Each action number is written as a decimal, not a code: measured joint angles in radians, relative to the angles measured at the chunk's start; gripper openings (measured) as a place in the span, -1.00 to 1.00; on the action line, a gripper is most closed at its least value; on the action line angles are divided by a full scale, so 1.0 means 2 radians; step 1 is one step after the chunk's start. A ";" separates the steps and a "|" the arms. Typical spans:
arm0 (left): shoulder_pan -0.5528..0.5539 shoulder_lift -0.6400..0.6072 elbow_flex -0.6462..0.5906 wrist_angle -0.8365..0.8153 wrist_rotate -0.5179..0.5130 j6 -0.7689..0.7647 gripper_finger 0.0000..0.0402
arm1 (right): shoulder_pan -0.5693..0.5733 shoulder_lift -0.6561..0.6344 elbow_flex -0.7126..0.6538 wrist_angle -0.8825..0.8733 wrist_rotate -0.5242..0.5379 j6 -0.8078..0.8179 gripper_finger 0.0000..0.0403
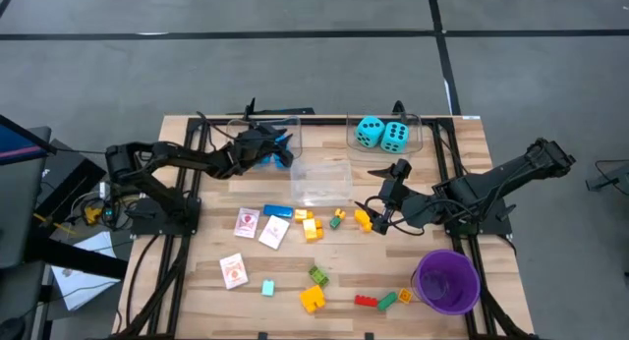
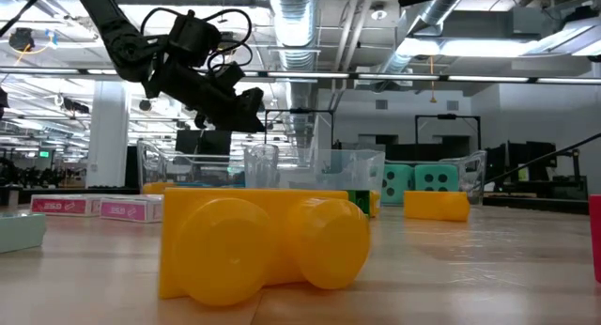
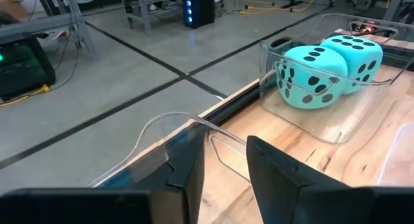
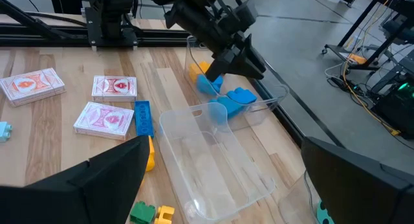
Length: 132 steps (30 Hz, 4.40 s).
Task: Pick & Place Toys
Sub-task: Put the red deck of cards into the bottom transparent bin
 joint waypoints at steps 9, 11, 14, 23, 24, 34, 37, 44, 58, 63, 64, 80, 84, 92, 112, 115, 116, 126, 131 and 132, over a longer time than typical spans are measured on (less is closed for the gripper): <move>-0.011 0.000 0.000 -0.003 0.053 -0.005 -0.46 | 0.000 0.000 0.000 -0.001 0.000 0.000 0.96; -0.021 0.000 0.000 -0.004 0.088 -0.011 -0.46 | 0.000 0.000 0.000 -0.004 0.000 0.000 0.96; -0.039 0.000 0.000 -0.006 0.136 -0.016 -0.46 | 0.000 0.000 0.000 -0.004 0.000 0.000 0.96; -0.129 0.000 0.000 -0.015 0.240 -0.013 -0.38 | 0.000 0.000 0.000 -0.004 0.000 0.004 0.96; -0.140 0.000 0.000 -0.015 0.243 -0.012 -0.37 | 0.000 0.000 0.000 -0.004 0.000 0.004 0.96; -0.259 0.000 0.000 -0.016 0.247 -0.011 -0.29 | 0.000 0.000 0.000 -0.004 0.000 0.004 0.96; -0.281 0.000 0.000 -0.016 0.247 0.010 -0.28 | 0.000 0.000 0.000 -0.004 0.000 0.004 0.96; -0.291 0.000 0.000 -0.016 0.243 0.040 -0.23 | 0.000 0.000 0.000 -0.004 0.000 0.004 0.96; -0.305 -0.006 0.000 -0.082 0.226 -0.022 0.20 | 0.000 0.000 0.000 -0.004 0.000 0.004 0.96; -0.339 -0.026 0.000 -0.125 0.221 -0.040 0.60 | 0.000 0.000 0.000 -0.004 0.000 0.004 0.96; -0.348 -0.035 0.000 -0.139 0.221 -0.047 0.68 | 0.000 0.000 0.000 -0.004 0.000 0.004 0.96; -0.440 -0.123 0.000 -0.305 0.096 -0.053 0.98 | 0.000 0.000 0.000 -0.004 0.000 0.012 0.96; -0.441 -0.122 0.000 -0.368 0.088 -0.092 0.99 | 0.000 0.000 0.000 -0.005 0.000 0.013 0.96; -0.441 -0.123 0.000 -0.533 0.083 -0.134 0.99 | 0.000 0.000 0.000 -0.007 -0.001 0.014 0.96; -0.354 -0.124 0.033 -0.630 0.116 -0.114 0.99 | -0.021 0.004 0.000 -0.004 -0.028 0.014 0.96; -0.340 -0.124 0.034 -0.631 0.137 -0.092 0.99 | -0.025 0.004 0.000 -0.008 -0.030 0.014 0.96; -0.336 -0.124 0.034 -0.634 0.139 -0.086 0.99 | -0.026 0.004 0.000 -0.008 -0.033 0.014 0.96; -0.309 -0.124 0.034 -0.671 0.139 -0.060 0.99 | -0.026 0.004 0.000 -0.009 -0.040 0.014 0.96; -0.304 -0.124 0.034 -0.703 0.146 -0.110 0.99 | -0.026 0.004 0.000 -0.009 -0.040 0.014 0.96; -0.308 -0.124 0.034 -0.698 0.146 -0.103 0.99 | -0.026 0.004 0.000 -0.009 -0.040 0.014 0.96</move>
